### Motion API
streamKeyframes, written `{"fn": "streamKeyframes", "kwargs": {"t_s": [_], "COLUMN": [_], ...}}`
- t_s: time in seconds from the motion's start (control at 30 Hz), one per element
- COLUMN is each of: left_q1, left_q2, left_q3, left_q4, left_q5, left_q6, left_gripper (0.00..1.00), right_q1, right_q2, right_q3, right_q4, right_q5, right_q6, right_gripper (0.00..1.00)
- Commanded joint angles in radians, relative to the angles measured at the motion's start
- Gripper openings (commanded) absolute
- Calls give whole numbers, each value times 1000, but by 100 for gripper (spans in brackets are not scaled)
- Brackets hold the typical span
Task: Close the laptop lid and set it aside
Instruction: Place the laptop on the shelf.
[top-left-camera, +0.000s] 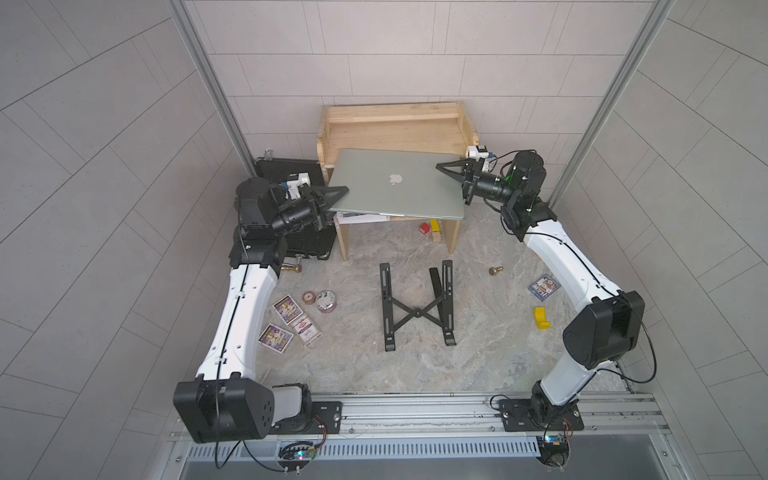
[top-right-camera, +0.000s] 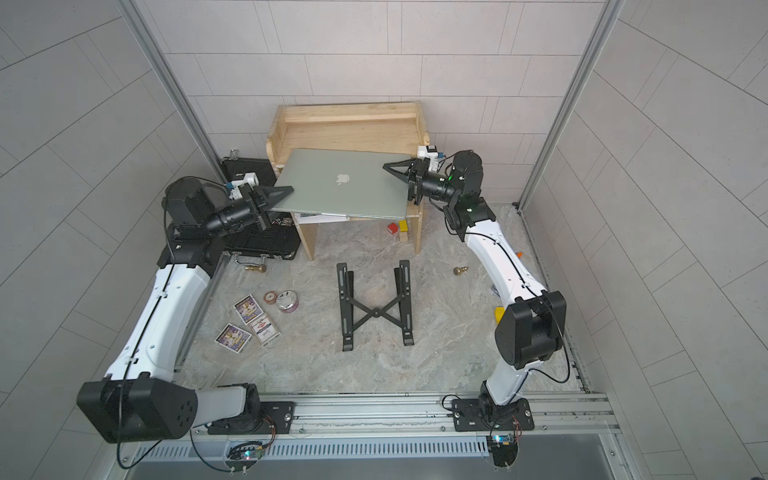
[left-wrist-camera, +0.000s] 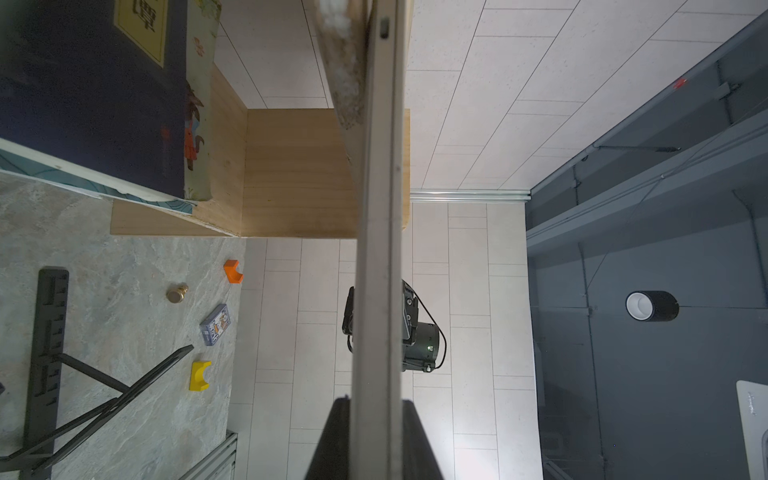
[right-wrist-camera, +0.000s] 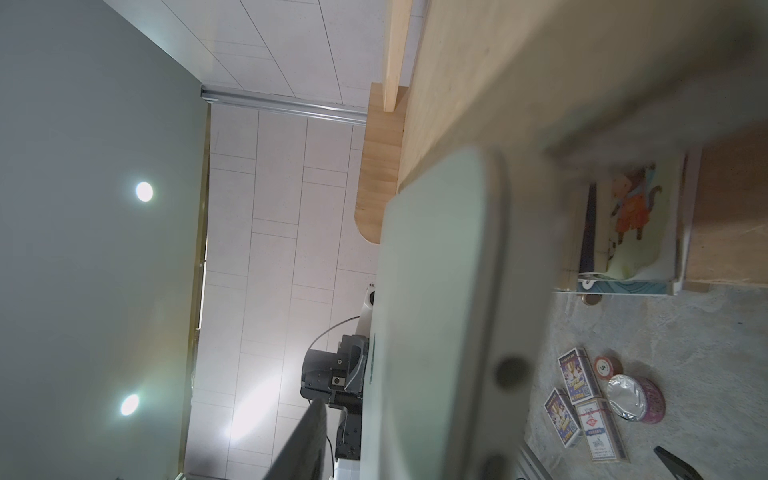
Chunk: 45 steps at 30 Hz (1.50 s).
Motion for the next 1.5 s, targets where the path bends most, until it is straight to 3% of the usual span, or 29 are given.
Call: {"fn": "streamKeyframes", "kwargs": {"t_s": [0.0, 0.27, 0.67, 0.97, 1.33, 1.47], "left_q1": [0, 2, 1, 1, 0, -1], "left_q2": [40, 49, 65, 73, 77, 83], "left_q3": [14, 16, 26, 34, 70, 74], "left_q4": [-2, 39, 46, 40, -3, -14], "left_q5": [-46, -114, -176, -188, -191, -180], "left_q6": [-76, -127, -130, -107, -69, -60], "left_gripper": [0, 0, 0, 0, 0, 0], "right_q1": [39, 40, 15, 7, 2, 1], "right_q2": [-39, -70, -174, -266, -279, -259], "right_q3": [62, 45, -61, -119, -153, -131], "right_q4": [131, 73, 9, -158, -170, -167], "right_q5": [-20, -26, -33, -30, -32, -28], "right_q6": [-39, -84, -148, -289, -290, -273], "right_gripper": [49, 69, 75, 54, 15, 9]}}
